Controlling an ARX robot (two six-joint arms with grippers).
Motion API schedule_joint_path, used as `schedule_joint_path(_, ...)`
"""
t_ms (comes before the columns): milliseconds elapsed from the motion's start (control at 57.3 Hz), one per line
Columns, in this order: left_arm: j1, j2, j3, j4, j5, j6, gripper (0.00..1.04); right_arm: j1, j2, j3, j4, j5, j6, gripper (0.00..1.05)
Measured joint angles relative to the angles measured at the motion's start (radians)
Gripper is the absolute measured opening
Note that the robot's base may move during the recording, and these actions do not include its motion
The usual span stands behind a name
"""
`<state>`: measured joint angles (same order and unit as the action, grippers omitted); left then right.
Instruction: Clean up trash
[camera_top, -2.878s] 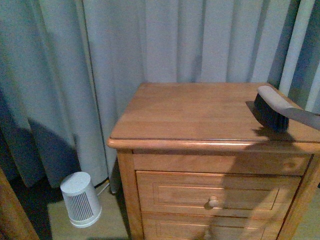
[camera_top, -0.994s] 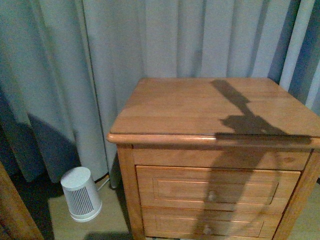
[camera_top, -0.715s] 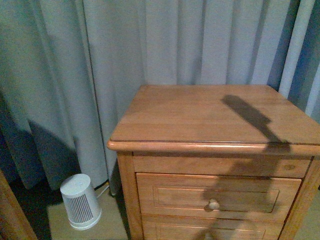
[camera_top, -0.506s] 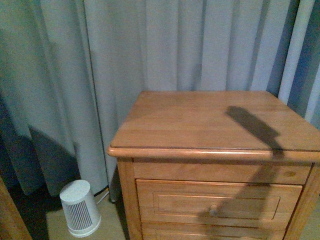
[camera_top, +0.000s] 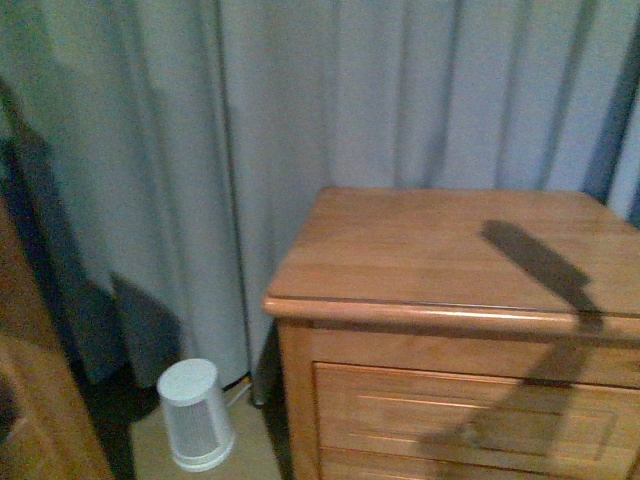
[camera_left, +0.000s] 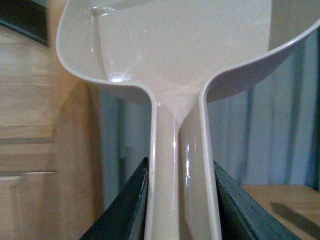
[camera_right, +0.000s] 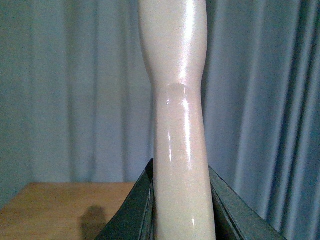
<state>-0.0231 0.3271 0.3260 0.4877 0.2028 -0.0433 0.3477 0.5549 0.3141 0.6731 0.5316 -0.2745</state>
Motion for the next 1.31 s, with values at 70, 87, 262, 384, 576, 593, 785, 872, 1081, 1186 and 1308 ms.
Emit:
schedule_joint_path(70, 0.0, -0.003, 0.001, 0.0, -0.008, 0.0, 0.29, 0.0, 0.003, -0.002, -0.001, 0.0, 0.0, 0.21)
schedule_joint_path(87, 0.0, -0.003, 0.001, 0.0, -0.008, 0.0, 0.29, 0.0, 0.005, -0.002, -0.001, 0.0, 0.0, 0.21)
schedule_joint_path(262, 0.001, -0.003, 0.0, -0.001, -0.011, -0.001, 0.29, 0.002, 0.014, -0.005, -0.003, -0.007, -0.004, 0.21)
schedule_joint_path(384, 0.001, -0.003, 0.0, -0.001, -0.007, 0.0, 0.29, 0.001, 0.013, -0.005, -0.003, -0.007, -0.004, 0.21)
schedule_joint_path(576, 0.001, -0.005, 0.0, -0.001, -0.005, 0.0, 0.29, 0.001, 0.011, -0.005, -0.003, -0.005, -0.004, 0.21)
schedule_joint_path(593, 0.001, -0.005, 0.0, -0.001, -0.005, -0.001, 0.29, 0.001, 0.011, -0.005, -0.003, -0.005, -0.004, 0.21)
schedule_joint_path(785, 0.001, -0.004, 0.0, -0.001, -0.007, -0.001, 0.29, 0.001, 0.011, -0.005, -0.003, -0.004, -0.004, 0.21)
schedule_joint_path(872, 0.002, -0.004, 0.0, -0.001, -0.01, -0.001, 0.29, 0.001, 0.011, -0.006, -0.003, -0.008, -0.004, 0.21)
schedule_joint_path(1081, 0.002, -0.004, 0.0, -0.001, -0.008, -0.001, 0.29, 0.001, 0.011, -0.006, -0.003, -0.004, -0.004, 0.21)
schedule_joint_path(1186, 0.002, -0.004, 0.0, -0.001, -0.009, -0.003, 0.29, 0.001, 0.011, -0.006, -0.003, -0.005, -0.004, 0.21)
schedule_joint_path(1308, 0.002, -0.004, 0.0, -0.001, -0.008, -0.003, 0.29, 0.0, 0.011, -0.007, -0.003, -0.005, -0.004, 0.21)
